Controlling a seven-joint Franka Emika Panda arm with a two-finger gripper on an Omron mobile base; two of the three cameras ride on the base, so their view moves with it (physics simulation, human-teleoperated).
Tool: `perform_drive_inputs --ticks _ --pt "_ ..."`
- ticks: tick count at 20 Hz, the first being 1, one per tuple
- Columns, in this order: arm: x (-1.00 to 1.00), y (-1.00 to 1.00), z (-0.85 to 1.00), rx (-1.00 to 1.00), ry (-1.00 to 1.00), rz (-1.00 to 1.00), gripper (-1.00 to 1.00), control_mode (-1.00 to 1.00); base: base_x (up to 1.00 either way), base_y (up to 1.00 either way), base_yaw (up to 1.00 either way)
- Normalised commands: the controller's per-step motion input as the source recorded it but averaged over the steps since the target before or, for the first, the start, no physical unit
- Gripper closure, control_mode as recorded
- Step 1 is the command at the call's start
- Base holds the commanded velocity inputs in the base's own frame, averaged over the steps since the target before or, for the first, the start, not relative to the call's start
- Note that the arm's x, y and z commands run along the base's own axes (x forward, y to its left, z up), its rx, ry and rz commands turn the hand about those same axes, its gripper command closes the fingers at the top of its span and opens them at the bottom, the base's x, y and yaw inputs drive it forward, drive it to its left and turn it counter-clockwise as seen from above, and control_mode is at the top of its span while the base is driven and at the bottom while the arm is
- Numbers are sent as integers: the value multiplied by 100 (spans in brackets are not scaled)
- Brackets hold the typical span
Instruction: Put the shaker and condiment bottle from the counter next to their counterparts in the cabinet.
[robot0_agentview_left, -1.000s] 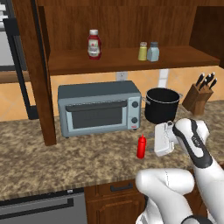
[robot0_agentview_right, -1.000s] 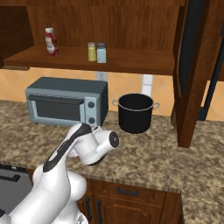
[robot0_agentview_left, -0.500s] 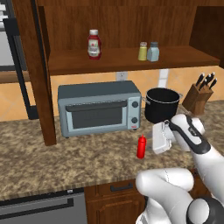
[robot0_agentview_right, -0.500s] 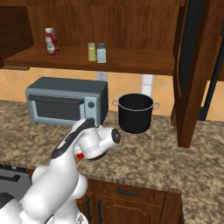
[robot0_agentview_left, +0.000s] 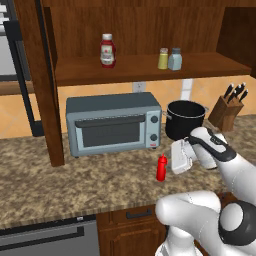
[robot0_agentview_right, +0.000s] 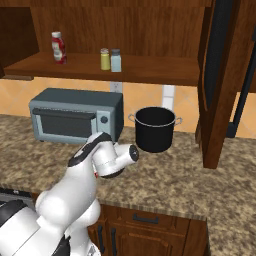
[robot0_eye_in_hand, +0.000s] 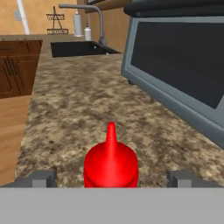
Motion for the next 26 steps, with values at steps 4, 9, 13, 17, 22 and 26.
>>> perform_drive_inputs --ticks 4,9,13,17,22,26 --pt "15 0 -14 0 1 2 -100 -100 0 0 0" --pt "3 7 -19 0 3 3 -100 -100 0 0 0" --pt "5 24 -26 0 7 3 -100 -100 0 0 0" --pt "10 20 -20 0 7 3 100 -100 0 0 0" --pt "30 -4 -12 0 5 0 100 -100 0 0 0" --pt "8 -5 -1 0 -1 0 100 -100 0 0 0"
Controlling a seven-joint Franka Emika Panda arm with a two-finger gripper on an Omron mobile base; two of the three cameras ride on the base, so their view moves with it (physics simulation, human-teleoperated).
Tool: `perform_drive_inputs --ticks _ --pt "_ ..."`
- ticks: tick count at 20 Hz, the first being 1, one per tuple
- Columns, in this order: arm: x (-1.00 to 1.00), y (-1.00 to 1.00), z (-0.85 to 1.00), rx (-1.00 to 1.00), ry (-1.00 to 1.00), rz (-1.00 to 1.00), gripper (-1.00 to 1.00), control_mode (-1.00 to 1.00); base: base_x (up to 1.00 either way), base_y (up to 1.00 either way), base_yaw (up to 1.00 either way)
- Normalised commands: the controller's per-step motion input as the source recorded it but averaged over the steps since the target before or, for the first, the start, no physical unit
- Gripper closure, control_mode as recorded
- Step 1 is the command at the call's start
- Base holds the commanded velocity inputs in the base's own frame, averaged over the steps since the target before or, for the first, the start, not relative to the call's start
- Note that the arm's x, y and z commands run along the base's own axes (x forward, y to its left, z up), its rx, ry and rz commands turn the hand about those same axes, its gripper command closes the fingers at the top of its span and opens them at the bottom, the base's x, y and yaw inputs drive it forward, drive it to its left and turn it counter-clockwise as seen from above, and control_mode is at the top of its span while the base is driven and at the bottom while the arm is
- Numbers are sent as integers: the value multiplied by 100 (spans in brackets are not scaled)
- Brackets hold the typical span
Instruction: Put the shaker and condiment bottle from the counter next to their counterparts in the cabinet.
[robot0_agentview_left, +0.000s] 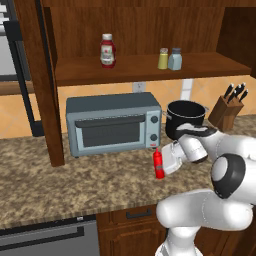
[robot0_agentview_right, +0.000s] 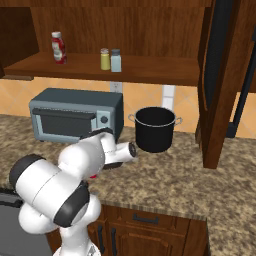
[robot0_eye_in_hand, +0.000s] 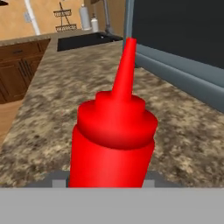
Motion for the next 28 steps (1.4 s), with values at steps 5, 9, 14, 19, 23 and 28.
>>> perform_drive_inputs --ticks 5,9,14,19,23,28 --pt "-39 0 1 0 -18 0 100 -100 0 0 0" --pt "-44 0 32 0 -18 0 100 -100 0 0 0" --pt "-29 12 56 0 -8 0 100 -100 0 0 0" --pt "-21 26 53 0 -1 0 100 -100 0 0 0" --pt "-20 28 55 0 -2 0 100 -100 0 0 0" --pt "-18 29 60 0 -6 0 100 -100 0 0 0"
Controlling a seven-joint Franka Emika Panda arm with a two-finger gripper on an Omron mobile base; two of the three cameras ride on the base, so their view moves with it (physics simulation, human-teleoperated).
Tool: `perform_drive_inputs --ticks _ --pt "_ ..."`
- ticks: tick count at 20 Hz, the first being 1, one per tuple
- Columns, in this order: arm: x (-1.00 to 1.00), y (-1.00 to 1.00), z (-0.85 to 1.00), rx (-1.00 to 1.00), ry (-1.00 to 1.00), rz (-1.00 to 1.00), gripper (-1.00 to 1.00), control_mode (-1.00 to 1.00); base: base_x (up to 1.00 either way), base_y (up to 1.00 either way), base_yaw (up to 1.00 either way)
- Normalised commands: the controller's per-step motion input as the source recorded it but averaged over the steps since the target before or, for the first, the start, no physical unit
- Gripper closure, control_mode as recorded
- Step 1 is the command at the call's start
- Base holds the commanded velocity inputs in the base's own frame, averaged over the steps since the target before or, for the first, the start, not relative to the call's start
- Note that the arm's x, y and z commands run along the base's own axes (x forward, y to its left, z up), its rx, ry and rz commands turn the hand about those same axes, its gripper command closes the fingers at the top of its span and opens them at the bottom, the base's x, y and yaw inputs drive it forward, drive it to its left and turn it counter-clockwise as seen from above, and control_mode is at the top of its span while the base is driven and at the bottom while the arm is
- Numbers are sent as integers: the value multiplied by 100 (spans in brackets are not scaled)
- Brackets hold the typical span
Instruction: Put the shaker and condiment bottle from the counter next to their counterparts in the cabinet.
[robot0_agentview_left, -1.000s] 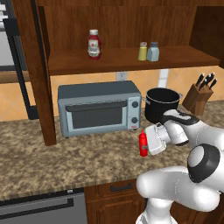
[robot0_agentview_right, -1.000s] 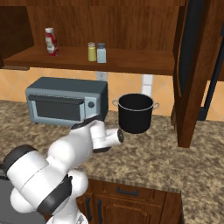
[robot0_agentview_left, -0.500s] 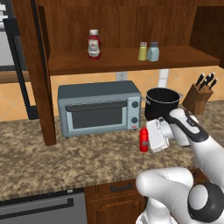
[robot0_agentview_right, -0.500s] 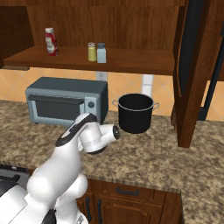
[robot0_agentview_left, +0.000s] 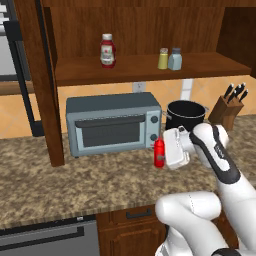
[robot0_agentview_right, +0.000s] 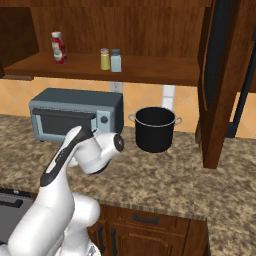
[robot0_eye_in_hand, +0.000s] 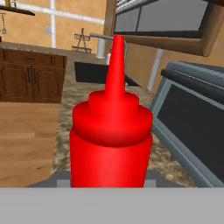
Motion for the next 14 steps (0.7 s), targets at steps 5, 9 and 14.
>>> perform_drive_inputs --ticks 5,9,14 --pt "-11 30 63 0 -7 0 100 -100 0 0 0" --pt "-2 20 65 0 -7 0 100 -100 0 0 0" --pt "0 8 69 2 -7 0 100 -100 0 0 0"
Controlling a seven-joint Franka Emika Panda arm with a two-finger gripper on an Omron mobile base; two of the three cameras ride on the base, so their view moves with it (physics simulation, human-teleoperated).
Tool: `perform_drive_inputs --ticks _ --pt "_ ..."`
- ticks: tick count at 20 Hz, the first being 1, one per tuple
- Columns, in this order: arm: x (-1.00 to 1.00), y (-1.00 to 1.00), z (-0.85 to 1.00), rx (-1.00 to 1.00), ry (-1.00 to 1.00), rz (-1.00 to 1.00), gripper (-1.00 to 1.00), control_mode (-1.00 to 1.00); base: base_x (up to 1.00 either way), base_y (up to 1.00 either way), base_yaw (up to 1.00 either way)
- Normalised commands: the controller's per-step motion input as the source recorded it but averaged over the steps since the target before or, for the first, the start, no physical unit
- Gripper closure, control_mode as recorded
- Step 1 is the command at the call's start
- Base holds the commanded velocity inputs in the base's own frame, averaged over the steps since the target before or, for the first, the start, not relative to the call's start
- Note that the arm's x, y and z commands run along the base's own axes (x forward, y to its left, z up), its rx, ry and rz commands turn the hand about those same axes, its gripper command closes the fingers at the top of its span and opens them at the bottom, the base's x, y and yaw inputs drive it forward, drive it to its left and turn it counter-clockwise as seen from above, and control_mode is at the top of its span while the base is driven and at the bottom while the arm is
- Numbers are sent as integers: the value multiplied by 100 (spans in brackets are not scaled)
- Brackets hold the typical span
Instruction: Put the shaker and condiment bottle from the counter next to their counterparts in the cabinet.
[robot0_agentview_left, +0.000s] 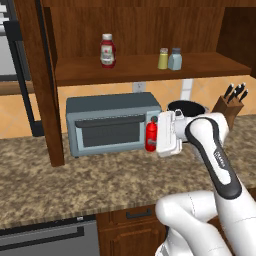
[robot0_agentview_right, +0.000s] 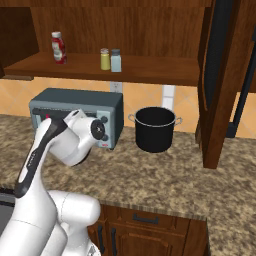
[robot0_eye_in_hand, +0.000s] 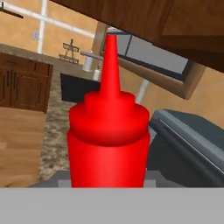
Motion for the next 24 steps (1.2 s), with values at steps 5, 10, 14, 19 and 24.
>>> perform_drive_inputs --ticks 5,10,14,19,24 --pt "-4 0 66 3 -8 0 100 -100 0 0 0" --pt "-12 0 59 7 -10 0 100 -100 0 0 0" --pt "-11 0 51 8 -6 0 100 -100 0 0 0" --pt "-18 0 41 16 -3 -1 100 -100 0 0 0" --pt "-11 3 36 18 0 -6 100 -100 0 0 0"
